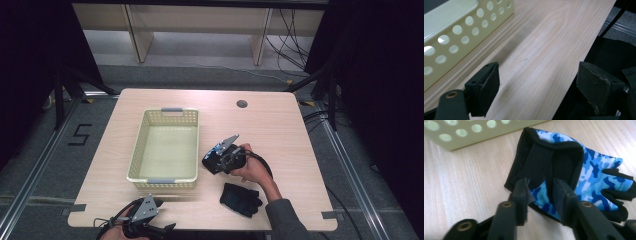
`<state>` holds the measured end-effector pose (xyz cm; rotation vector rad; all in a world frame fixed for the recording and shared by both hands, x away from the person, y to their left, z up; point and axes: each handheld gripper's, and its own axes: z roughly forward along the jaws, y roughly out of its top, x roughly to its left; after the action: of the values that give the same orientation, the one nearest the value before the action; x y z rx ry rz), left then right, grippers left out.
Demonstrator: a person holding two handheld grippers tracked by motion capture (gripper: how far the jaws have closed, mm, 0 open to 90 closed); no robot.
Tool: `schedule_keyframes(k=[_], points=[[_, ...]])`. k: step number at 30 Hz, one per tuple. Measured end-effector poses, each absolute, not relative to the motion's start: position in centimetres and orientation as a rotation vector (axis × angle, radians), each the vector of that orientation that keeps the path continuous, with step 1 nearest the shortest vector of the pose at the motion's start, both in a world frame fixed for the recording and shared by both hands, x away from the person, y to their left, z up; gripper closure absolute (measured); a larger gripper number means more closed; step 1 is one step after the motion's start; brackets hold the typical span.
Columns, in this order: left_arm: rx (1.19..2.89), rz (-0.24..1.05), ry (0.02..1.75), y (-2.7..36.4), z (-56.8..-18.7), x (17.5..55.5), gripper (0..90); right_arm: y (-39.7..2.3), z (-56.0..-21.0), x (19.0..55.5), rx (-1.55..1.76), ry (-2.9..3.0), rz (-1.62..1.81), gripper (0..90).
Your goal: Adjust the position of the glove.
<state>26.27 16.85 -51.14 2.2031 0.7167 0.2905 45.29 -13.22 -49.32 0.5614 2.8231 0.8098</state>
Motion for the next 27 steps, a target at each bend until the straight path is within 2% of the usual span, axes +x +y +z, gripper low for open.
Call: schedule_keyframes(k=[3, 5, 12, 15, 21, 27], points=[[2.202, 0.286, 0.711, 16.9, -51.2, 26.3, 18.3, -13.3, -49.4, 44.8, 0.626, 2.791, 0.829, 85.4], [2.208, 0.292, 0.713, 16.8, -51.3, 26.4, 18.3, -13.5, -49.5, 44.6, 0.690, 2.766, 0.851, 87.8], [2.199, 0.279, 0.717, 16.9, -51.2, 26.3, 18.4, -13.7, -49.0, 44.4, 0.829, 2.706, 0.887, 88.9], [2.209, 0.310, 0.699, 17.0, -51.1, 26.5, 18.4, -14.4, -47.3, 43.3, 0.975, 2.634, 0.994, 89.0], [2.197, 0.292, 0.719, 16.9, -51.1, 26.3, 18.4, -16.1, -44.3, 39.4, 1.038, 2.529, 1.148, 89.1], [2.186, 0.276, 0.727, 16.9, -51.1, 26.3, 18.4, -17.5, -43.5, 35.5, 1.111, 2.435, 1.264, 89.1]])
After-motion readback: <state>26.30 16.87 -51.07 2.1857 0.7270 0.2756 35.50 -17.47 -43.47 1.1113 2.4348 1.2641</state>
